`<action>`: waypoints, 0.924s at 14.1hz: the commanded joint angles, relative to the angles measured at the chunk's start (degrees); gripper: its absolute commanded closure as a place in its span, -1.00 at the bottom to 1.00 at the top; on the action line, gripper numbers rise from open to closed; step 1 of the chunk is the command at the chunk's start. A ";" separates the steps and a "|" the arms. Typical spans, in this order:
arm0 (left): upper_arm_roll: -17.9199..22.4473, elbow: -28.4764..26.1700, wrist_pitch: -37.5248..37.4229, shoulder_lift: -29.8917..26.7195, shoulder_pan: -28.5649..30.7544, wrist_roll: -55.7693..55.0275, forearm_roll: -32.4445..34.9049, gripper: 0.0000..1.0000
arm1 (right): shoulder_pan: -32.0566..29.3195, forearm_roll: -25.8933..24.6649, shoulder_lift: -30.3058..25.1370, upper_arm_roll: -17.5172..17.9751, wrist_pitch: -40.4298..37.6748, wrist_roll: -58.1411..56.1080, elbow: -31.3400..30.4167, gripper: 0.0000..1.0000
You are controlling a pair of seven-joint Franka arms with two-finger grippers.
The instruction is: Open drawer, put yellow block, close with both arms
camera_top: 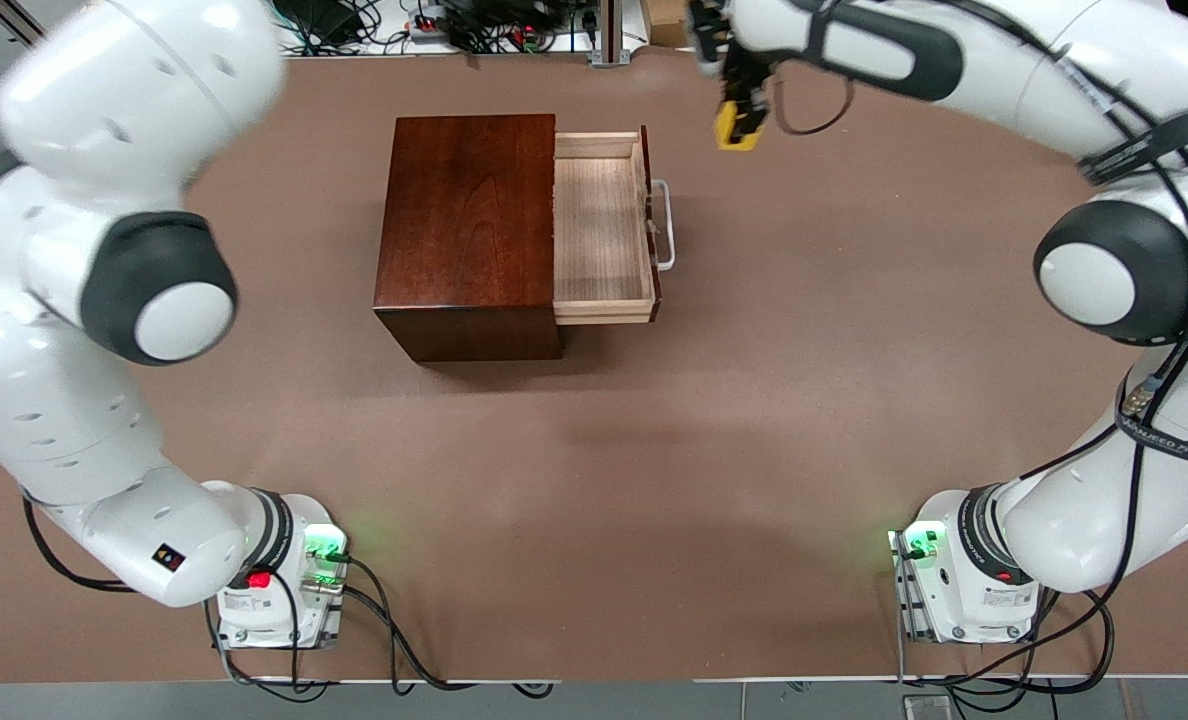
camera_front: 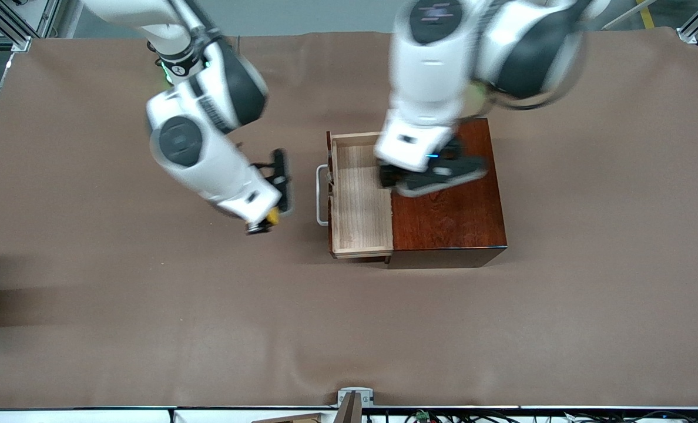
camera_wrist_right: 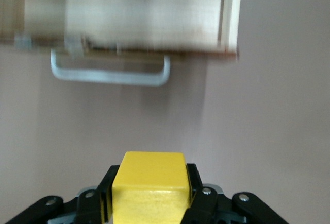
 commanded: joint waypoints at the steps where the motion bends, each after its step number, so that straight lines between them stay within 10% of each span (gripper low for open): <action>1: -0.53 -4.73 -3.31 -6.00 7.41 12.46 -2.73 -1.00 | 5.75 -0.19 4.50 -0.60 4.77 5.62 3.19 1.00; 11: -0.53 -13.79 -1.03 -13.84 30.10 47.19 -5.10 -1.00 | 18.52 -10.03 14.61 -1.22 8.21 23.40 9.34 0.97; 12: -0.53 -14.41 -0.68 -14.10 31.42 48.61 -6.33 -1.00 | 18.52 -10.03 15.05 -1.22 8.48 23.40 9.34 0.70; 13: -0.44 -15.46 -0.15 -14.71 31.52 48.63 -6.69 -1.00 | 18.52 -10.03 15.06 -1.22 8.57 23.48 9.34 -0.49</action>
